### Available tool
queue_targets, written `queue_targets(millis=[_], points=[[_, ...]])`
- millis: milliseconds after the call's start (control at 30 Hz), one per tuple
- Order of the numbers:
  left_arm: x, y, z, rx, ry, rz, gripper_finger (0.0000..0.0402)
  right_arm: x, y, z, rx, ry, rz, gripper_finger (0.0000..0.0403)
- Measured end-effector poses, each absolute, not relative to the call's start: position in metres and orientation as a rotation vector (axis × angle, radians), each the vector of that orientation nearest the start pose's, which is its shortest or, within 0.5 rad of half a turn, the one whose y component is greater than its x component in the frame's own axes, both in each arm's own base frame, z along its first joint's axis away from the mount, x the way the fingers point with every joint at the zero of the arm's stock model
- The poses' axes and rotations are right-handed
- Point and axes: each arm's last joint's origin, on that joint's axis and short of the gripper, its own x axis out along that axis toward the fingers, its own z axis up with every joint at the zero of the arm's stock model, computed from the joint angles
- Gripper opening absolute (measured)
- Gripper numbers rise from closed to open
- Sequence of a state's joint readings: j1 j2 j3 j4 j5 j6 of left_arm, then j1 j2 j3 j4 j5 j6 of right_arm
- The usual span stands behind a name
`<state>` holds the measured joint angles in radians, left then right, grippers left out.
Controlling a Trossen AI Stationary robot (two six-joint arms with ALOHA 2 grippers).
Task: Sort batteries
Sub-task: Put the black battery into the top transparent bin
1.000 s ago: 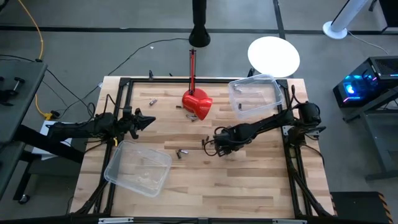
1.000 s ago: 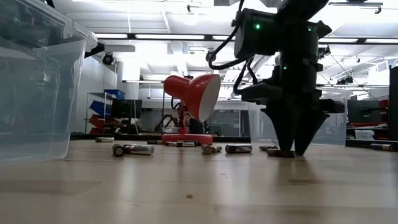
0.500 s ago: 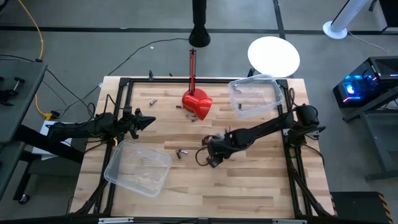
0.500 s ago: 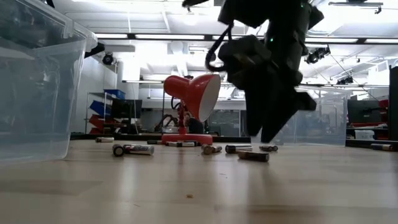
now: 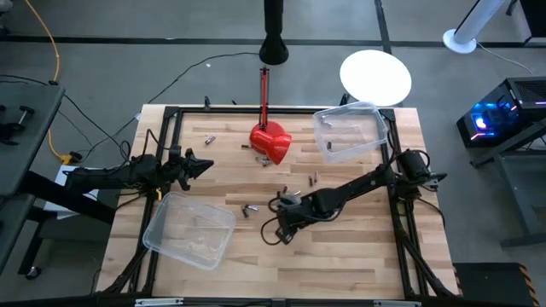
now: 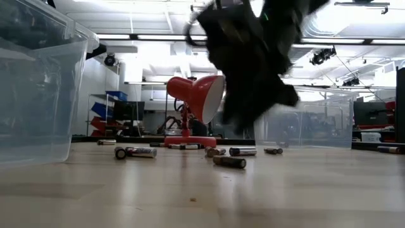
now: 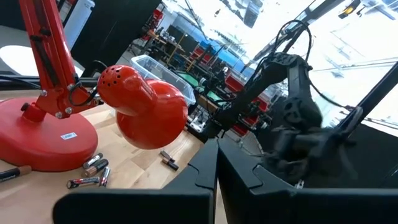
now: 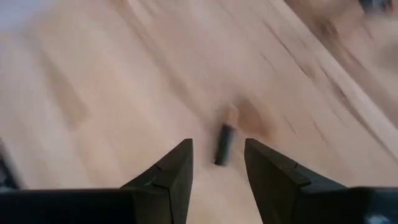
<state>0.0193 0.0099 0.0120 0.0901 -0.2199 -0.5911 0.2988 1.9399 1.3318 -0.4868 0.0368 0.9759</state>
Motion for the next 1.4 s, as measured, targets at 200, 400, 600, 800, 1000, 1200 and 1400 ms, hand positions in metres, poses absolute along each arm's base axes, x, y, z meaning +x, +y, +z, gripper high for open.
queue_targets(millis=[200, 400, 600, 800, 1000, 1200, 1400], points=[[0.097, 0.008, 0.173, -0.594, -0.131, 0.213, 0.0000, 0.405, 0.125, 0.159, 0.607, 1.175, -0.331, 0.0138], [0.097, 0.008, 0.173, -0.595, -0.135, 0.213, 0.0000, 0.436, 0.145, 0.152, 0.554, 1.262, -0.420, 0.0138], [0.097, 0.008, 0.173, -0.595, -0.134, 0.213, 0.0000, 0.456, 0.160, 0.142, 0.560, 1.339, -0.536, 0.0138], [0.097, 0.008, 0.173, -0.595, -0.135, 0.213, 0.0000, 0.461, 0.156, 0.130, 0.552, 1.440, -0.519, 0.0120], [0.097, 0.008, 0.173, -0.595, -0.135, 0.213, 0.0000, 0.459, 0.139, 0.138, 0.501, 1.500, -0.487, 0.0017], [0.097, 0.008, 0.173, -0.595, -0.134, 0.213, 0.0000, 0.441, 0.119, 0.157, 0.313, 1.583, -0.589, 0.0007], [0.097, 0.008, 0.173, -0.594, -0.131, 0.214, 0.0000, 0.401, 0.098, 0.213, 0.244, 1.525, -0.636, 0.0004]])
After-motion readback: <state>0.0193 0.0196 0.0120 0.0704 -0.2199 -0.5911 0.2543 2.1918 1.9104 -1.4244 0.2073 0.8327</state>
